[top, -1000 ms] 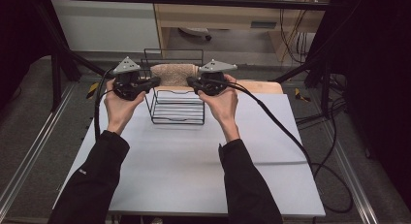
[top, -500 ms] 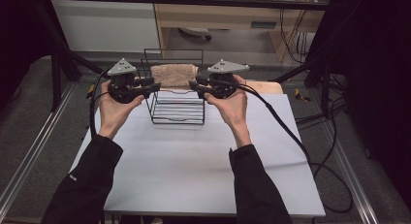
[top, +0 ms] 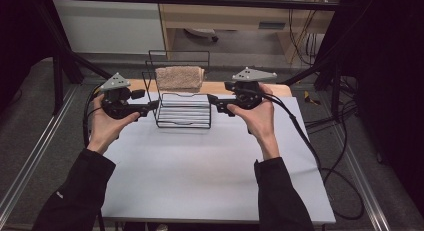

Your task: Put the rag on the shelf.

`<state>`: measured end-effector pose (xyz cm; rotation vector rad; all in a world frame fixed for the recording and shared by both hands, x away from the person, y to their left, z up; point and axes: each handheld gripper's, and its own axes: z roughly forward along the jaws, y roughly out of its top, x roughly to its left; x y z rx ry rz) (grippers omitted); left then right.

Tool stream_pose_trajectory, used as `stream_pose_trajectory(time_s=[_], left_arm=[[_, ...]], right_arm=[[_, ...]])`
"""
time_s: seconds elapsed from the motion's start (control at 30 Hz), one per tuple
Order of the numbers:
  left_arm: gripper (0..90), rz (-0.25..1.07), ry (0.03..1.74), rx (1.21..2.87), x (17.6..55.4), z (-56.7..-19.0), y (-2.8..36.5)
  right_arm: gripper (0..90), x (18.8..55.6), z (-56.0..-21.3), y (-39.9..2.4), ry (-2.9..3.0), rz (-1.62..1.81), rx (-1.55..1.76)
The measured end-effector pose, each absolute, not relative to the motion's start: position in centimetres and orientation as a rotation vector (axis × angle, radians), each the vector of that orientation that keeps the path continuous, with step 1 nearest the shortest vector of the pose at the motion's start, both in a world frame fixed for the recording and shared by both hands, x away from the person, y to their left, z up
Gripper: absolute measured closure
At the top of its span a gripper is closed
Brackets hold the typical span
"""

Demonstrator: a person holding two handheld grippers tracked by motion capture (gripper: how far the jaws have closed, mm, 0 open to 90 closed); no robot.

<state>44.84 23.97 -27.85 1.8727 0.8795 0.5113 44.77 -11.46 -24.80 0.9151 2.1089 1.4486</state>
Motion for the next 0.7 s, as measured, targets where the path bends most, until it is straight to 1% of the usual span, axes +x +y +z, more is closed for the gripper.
stream_pose_trajectory(time_s=[0.13, 0.23, 0.3, 0.5, 0.7], left_arm=[[20.2, 0.509, 0.89, 1.882, 44.4, -28.6, 24.3], [15.9, 0.531, 0.888, 1.893, 43.8, -29.2, 24.7], [13.1, 0.546, 0.897, 1.903, 43.4, -29.5, 24.9], [9.9, 0.546, 0.913, 1.908, 42.3, -30.6, 25.5], [9.1, 0.542, 0.927, 1.913, 41.1, -32.3, 26.1]], right_arm=[[14.9, 44.5, -25.2, -12.7, 2.101, 1.452, 0.926], [10.4, 44.2, -25.7, -13.6, 2.103, 1.458, 0.938], [8.9, 44.0, -26.1, -14.3, 2.099, 1.457, 0.945], [5.6, 43.3, -27.3, -16.1, 2.102, 1.461, 0.971], [4.6, 42.4, -28.6, -17.7, 2.104, 1.458, 1.002]])
